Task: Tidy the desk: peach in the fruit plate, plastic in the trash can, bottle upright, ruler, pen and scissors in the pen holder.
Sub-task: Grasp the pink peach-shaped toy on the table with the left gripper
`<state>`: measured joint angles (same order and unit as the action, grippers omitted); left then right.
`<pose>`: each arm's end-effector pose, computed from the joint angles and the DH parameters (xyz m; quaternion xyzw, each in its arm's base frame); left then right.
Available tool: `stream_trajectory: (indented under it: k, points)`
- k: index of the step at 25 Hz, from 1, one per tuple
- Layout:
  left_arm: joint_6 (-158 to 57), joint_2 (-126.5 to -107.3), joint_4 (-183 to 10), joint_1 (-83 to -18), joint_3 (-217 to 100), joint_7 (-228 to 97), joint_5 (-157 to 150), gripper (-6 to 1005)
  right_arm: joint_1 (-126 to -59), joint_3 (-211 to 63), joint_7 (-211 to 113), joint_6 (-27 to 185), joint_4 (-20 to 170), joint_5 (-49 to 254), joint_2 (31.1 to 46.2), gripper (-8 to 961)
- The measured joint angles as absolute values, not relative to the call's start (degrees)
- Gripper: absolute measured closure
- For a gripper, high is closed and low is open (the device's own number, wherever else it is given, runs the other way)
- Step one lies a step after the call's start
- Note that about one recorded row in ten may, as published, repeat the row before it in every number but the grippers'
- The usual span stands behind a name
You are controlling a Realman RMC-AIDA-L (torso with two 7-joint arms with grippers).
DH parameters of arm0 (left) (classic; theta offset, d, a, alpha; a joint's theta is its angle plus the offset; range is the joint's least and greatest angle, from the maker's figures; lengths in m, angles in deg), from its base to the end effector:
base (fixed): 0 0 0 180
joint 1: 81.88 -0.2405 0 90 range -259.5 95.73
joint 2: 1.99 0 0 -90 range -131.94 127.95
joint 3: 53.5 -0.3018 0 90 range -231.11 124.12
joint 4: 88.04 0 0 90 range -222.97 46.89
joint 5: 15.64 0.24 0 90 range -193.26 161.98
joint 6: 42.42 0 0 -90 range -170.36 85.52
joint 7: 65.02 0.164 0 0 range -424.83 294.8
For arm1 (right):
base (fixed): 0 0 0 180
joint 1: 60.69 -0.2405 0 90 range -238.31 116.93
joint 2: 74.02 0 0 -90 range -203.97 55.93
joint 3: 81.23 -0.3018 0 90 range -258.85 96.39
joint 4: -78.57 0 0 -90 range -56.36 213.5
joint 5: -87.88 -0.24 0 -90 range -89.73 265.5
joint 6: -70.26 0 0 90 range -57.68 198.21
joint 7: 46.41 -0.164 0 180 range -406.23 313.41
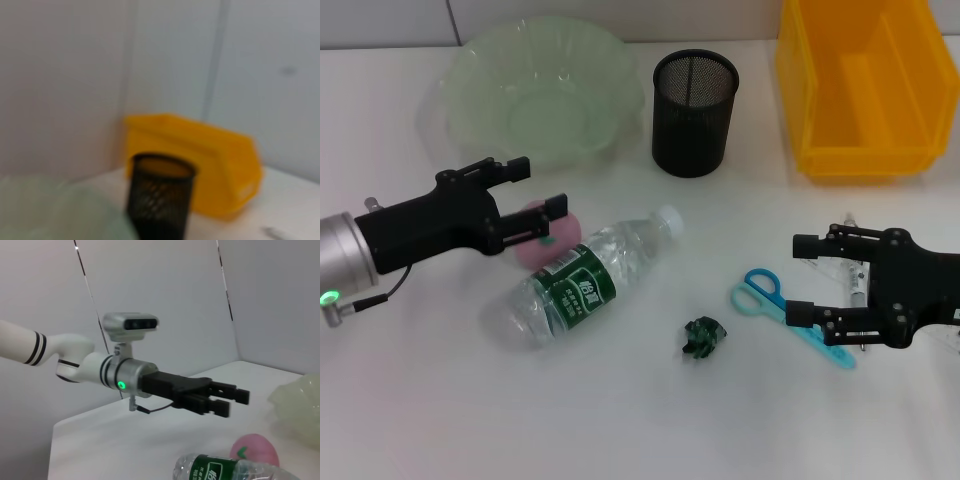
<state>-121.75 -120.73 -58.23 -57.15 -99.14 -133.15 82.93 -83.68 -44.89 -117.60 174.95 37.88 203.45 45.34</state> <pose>-0.3410 0.3691 -0.0534 -0.9037 -0.2341 -0.2803 0.2236 0.3256 0.3132 -0.0227 -0.9422 0.1623 0.2827 0.0776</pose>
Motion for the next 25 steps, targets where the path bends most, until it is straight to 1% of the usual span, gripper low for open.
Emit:
stream_trajectory:
  k: [5,19,25]
  points:
    - [-114.64,-120.50,-57.30,-55.63,-104.21,-141.83,85.25,222,-83.57,-44.93,-117.60,174.93,37.88,203.45,45.34,134]
    - [-109.56,-120.65,-56.36,-54.79,-105.70,-143.77,89.78,226,-83.63,-44.86,-117.60,174.94,37.88,203.46,45.34,135]
    - [-106.36,-120.73,-56.52,-53.79,-106.10,-144.36,91.91,434,-83.59,-44.99,-117.60,174.89,37.88,203.46,45.33,135]
